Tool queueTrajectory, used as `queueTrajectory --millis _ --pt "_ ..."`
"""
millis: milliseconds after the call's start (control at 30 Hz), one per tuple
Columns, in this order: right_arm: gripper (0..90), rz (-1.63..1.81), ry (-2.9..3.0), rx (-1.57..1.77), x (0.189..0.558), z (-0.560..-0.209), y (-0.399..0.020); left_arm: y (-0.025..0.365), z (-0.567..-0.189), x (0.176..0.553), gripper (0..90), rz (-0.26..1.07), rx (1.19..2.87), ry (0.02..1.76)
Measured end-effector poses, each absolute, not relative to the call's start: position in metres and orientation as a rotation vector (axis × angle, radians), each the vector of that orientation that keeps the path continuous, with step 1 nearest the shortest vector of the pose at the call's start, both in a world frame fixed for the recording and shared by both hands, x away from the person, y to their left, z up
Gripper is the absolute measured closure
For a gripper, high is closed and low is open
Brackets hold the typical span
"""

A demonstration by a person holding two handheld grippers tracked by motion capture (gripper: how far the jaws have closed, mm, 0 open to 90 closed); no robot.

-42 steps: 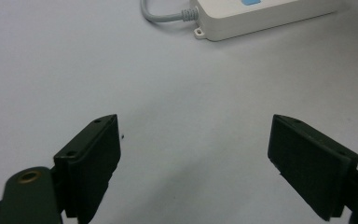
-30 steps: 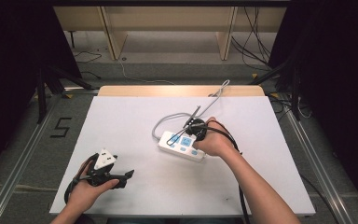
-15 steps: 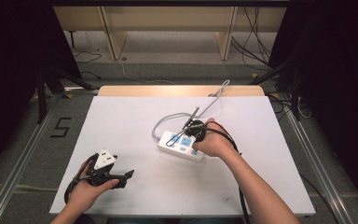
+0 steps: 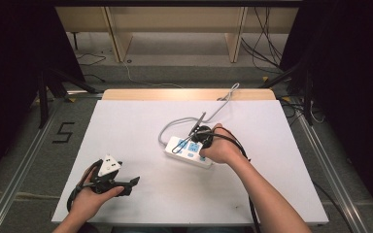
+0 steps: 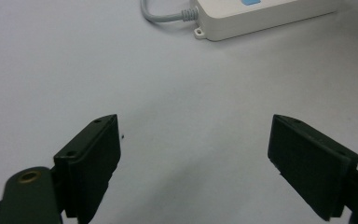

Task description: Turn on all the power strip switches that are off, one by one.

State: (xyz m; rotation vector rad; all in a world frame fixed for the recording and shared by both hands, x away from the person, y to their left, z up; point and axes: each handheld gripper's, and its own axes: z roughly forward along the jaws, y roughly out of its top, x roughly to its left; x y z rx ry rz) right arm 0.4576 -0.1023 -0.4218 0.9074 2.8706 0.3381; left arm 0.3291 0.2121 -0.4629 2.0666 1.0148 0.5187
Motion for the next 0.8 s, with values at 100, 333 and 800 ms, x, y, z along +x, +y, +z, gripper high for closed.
queueTrajectory --millis 100,333,800 --pt "90.0 0.333 2.873 0.908 0.4578 -0.4222 -0.1015 0.2121 -0.4629 0.3291 16.8 0.518 2.066 1.015" --pt "90.0 0.334 2.875 0.914 0.4576 -0.4231 -0.0997 0.2119 -0.4631 0.3291 16.8 0.519 2.065 1.014" --pt "90.0 0.323 2.882 0.896 0.4579 -0.4250 -0.0975 0.2117 -0.4632 0.3289 16.8 0.519 2.066 1.012"
